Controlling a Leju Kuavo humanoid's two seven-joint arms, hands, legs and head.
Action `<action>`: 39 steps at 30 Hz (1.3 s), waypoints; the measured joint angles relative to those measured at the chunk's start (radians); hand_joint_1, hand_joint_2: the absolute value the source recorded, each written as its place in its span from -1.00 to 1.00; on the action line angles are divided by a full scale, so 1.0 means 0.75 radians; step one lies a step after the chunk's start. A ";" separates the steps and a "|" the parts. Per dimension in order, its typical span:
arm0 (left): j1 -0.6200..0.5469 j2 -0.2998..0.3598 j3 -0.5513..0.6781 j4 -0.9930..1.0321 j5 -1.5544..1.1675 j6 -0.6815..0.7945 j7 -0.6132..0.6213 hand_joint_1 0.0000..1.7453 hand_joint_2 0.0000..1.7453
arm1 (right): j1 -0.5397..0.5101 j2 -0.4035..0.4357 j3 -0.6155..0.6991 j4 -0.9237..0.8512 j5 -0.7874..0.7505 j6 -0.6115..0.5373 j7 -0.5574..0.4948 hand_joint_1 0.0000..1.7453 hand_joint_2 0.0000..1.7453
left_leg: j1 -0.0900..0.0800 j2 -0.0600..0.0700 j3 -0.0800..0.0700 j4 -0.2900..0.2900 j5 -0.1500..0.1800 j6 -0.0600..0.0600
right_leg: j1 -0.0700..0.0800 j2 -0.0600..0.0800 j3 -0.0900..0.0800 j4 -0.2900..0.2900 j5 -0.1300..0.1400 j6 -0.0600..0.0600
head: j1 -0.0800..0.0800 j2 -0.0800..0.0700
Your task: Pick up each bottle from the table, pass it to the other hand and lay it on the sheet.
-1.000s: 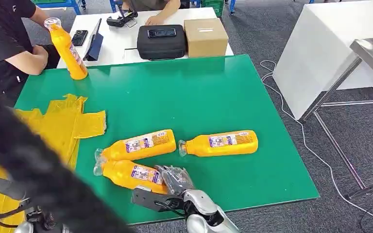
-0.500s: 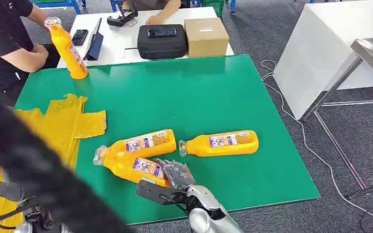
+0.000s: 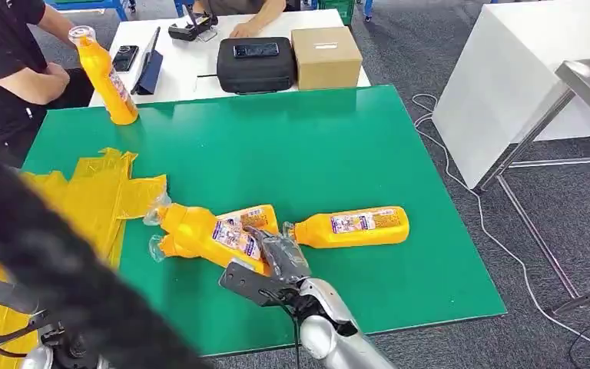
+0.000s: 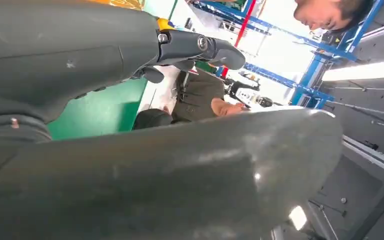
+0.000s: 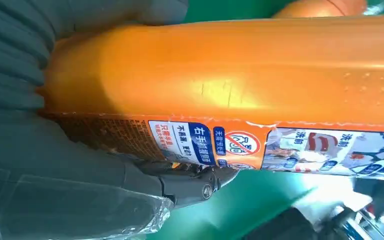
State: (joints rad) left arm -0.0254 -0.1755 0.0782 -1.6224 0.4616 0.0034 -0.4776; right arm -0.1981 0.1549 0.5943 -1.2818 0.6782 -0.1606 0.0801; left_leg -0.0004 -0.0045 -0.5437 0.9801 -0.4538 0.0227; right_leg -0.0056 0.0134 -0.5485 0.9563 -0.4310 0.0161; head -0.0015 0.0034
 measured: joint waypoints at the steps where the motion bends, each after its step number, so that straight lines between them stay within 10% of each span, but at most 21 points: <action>1: -0.001 0.000 0.000 0.001 0.000 0.000 0.000 -1.00 1.00 | -0.010 0.000 0.000 -0.005 -0.011 -0.012 -0.015 1.00 1.00 | 0.000 0.000 0.000 0.000 0.000 0.000 | 0.000 0.000 -0.001 0.000 0.000 0.000 | 0.000 -0.001; 16: -0.240 -0.017 -0.073 0.204 0.154 0.037 0.124 -1.00 1.00 | -0.351 0.157 -0.052 0.127 -0.299 -0.148 -0.154 1.00 1.00 | 0.000 0.000 -0.002 0.001 0.002 0.001 | 0.000 0.000 -0.002 0.001 0.001 0.000 | 0.000 -0.001; 39: -0.372 -0.031 -0.145 0.365 0.139 0.024 0.178 -1.00 1.00 | -0.398 0.221 -0.080 0.256 -0.182 -0.133 -0.098 1.00 1.00 | 0.000 0.000 -0.007 0.001 0.002 0.001 | 0.000 0.000 -0.007 0.001 0.001 0.000 | 0.000 -0.001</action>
State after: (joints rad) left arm -0.3044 -0.1987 -0.0305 -1.3489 0.5661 0.0218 -0.3438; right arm -0.4964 0.3204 0.5340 -1.0899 0.5420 -0.2606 0.0068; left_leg -0.0003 -0.0046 -0.5490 0.9808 -0.4520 0.0233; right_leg -0.0056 0.0133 -0.5537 0.9571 -0.4303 0.0164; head -0.0015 0.0031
